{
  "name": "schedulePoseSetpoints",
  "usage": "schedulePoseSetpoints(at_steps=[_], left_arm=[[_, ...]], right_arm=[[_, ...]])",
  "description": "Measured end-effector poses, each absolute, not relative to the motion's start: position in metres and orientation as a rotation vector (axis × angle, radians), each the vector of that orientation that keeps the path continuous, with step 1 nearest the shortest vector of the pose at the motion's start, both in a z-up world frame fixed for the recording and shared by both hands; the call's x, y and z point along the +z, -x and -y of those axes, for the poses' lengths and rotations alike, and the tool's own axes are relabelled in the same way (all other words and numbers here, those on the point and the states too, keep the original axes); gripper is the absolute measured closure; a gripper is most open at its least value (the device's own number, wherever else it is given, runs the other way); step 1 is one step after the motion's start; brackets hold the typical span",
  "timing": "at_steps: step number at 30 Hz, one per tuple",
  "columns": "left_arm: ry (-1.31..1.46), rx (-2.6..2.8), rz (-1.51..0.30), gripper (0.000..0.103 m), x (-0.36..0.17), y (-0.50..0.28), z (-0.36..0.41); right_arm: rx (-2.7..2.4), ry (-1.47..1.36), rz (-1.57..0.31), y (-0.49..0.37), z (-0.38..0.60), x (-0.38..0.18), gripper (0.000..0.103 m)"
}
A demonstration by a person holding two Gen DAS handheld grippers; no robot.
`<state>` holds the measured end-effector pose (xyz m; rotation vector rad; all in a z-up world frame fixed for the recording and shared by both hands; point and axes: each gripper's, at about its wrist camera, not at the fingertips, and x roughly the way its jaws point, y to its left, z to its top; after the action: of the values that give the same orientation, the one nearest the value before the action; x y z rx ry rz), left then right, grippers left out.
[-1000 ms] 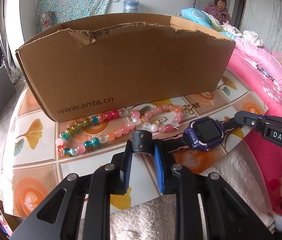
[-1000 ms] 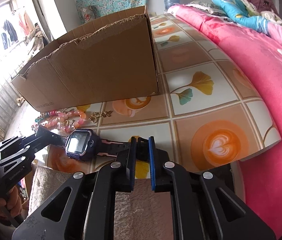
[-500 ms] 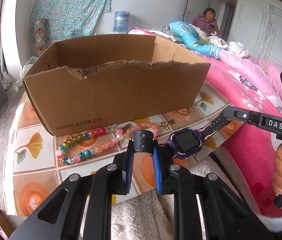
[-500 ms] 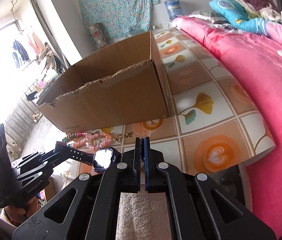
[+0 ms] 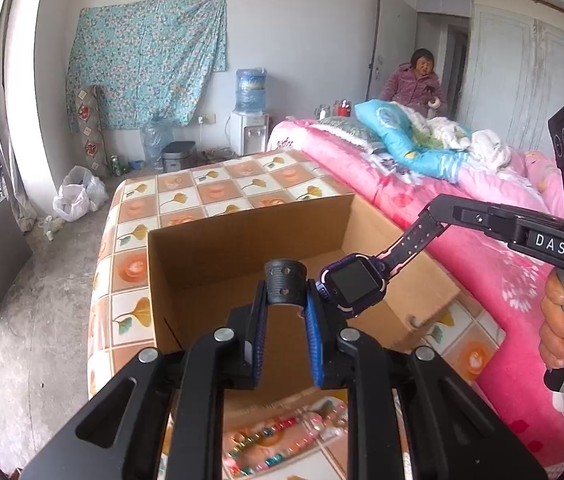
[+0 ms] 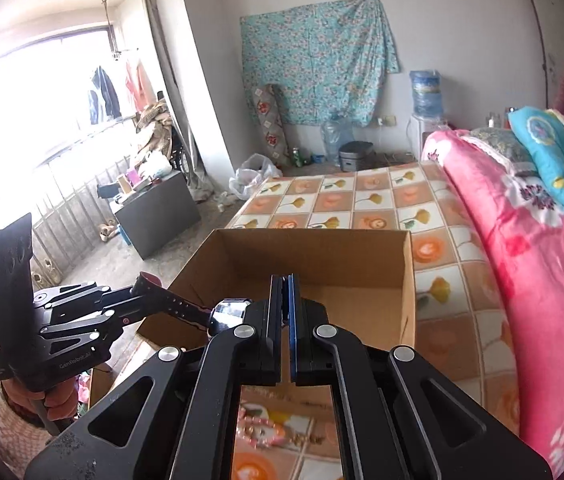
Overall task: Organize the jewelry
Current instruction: 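Carry the smartwatch into the cardboard box and open both grippers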
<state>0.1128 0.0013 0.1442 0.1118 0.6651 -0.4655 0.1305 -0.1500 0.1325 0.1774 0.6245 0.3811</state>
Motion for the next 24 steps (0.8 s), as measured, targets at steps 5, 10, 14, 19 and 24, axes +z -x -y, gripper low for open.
schedulePoseSetpoints(at_steps=[5, 10, 14, 19, 24], left_arm=[[-0.146, -0.440, -0.847, 0.086, 0.120, -0.198, 0.006], [-0.184, -0.410, -1.005, 0.086, 0.087, -0.248, 0.022], [-0.253, -0.373, -1.048, 0.078, 0.073, -0.265, 0.032], [-0.258, -0.329, -1.047, 0.059, 0.073, -0.272, 0.030], [-0.217, -0.315, -1.016, 0.051, 0.086, -0.267, 0.023]], right_arm=[[0.350, -0.189, -0.850, -0.222, 0.140, 0.100, 0.102], [0.295, -0.175, -0.990, -0.267, 0.136, 0.064, 0.102], [0.269, -0.157, -1.043, -0.279, 0.138, 0.049, 0.102], [0.250, -0.168, -1.055, -0.284, 0.144, 0.042, 0.097], [0.253, -0.171, -0.999, -0.274, 0.150, 0.056, 0.097]])
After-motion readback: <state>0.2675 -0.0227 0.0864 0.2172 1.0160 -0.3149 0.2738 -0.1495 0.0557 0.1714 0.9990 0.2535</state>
